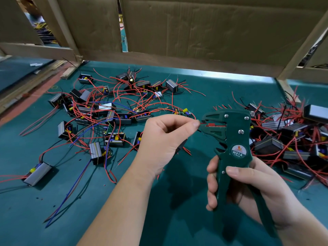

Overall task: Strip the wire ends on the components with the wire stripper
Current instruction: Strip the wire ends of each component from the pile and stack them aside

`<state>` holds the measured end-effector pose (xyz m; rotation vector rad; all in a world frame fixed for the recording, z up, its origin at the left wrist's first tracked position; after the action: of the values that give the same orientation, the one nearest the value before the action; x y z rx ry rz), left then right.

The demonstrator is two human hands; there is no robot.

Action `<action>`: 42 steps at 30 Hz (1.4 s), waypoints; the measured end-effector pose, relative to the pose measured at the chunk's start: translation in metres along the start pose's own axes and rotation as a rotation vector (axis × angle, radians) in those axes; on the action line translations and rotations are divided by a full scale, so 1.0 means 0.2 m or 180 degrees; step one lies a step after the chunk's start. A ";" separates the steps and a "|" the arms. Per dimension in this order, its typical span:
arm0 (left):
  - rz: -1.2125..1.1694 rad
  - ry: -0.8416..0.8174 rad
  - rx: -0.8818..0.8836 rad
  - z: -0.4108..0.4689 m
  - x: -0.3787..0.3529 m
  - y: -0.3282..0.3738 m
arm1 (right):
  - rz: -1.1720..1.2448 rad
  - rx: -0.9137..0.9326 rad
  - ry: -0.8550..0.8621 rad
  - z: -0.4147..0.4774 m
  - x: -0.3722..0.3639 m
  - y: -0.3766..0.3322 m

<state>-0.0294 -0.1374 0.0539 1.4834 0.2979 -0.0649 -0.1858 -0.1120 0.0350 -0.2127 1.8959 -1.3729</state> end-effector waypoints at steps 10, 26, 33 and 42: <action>0.0175 -0.0107 -0.0045 0.01 0.02 0.00 | 0.0070 -0.0135 -0.0016 0.00 0.01 0.00; 0.1349 -0.0281 0.0261 0.04 0.07 -0.07 | 0.0271 0.0073 0.0623 0.02 0.05 -0.03; 0.0522 0.0034 0.0062 0.06 0.10 -0.03 | 0.0549 -0.0187 0.0419 0.01 0.06 0.00; 0.0260 -0.0110 0.0074 0.04 0.05 -0.03 | 0.0635 -0.0194 -0.0301 0.02 -0.06 0.04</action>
<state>-0.0210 -0.1449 0.0455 1.5143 0.2090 -0.0284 -0.1728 -0.1062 0.0328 -0.1127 1.8288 -1.1535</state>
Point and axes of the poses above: each hand's wrist, its own z-axis towards the middle knuckle, its own x-axis out of the back of the hand, y = z × x, the point moved 6 cm from there along z, towards the middle knuckle, and after that the axes turned 5 degrees about x, right-handed, at the moved point
